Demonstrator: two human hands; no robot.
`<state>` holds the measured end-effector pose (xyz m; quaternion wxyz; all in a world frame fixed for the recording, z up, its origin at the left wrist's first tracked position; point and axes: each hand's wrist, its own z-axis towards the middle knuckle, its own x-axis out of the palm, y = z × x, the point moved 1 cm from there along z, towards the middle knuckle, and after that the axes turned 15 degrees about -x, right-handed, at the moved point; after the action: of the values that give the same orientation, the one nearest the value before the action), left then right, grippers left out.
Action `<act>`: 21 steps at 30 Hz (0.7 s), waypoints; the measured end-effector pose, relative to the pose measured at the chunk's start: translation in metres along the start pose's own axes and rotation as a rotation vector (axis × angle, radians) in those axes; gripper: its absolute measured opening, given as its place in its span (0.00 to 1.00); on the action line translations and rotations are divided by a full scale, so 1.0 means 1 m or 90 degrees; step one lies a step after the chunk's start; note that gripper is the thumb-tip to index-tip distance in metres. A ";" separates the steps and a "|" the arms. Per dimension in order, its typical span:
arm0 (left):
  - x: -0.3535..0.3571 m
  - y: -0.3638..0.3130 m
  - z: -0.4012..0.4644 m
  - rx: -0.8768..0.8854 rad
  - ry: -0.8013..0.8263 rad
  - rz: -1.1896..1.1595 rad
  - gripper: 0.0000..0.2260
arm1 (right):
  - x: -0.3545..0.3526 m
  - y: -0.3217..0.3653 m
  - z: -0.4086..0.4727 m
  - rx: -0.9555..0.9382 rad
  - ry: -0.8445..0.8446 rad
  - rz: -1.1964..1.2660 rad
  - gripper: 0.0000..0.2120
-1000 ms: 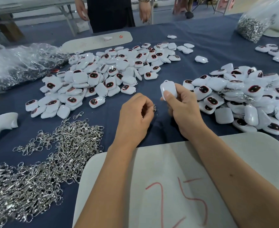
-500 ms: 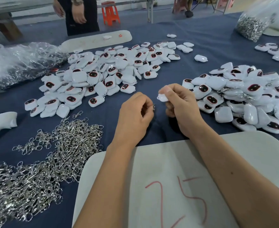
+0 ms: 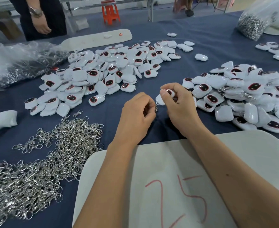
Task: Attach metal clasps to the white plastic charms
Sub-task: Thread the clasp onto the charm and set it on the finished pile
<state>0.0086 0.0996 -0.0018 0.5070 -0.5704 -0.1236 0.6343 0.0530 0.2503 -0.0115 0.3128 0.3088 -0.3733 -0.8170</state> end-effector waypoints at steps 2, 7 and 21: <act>0.000 0.000 0.000 -0.001 0.002 0.000 0.07 | 0.000 0.002 0.000 -0.004 0.012 -0.006 0.04; 0.003 0.001 -0.002 -0.013 0.002 0.004 0.07 | -0.001 0.006 -0.001 -0.014 0.027 -0.024 0.05; 0.005 -0.003 -0.004 -0.123 -0.022 0.004 0.05 | 0.000 0.015 -0.005 -0.139 0.032 -0.146 0.07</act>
<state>0.0144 0.1037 -0.0039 0.4454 -0.6058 -0.1910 0.6310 0.0607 0.2403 -0.0019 0.2585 0.3340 -0.2368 -0.8749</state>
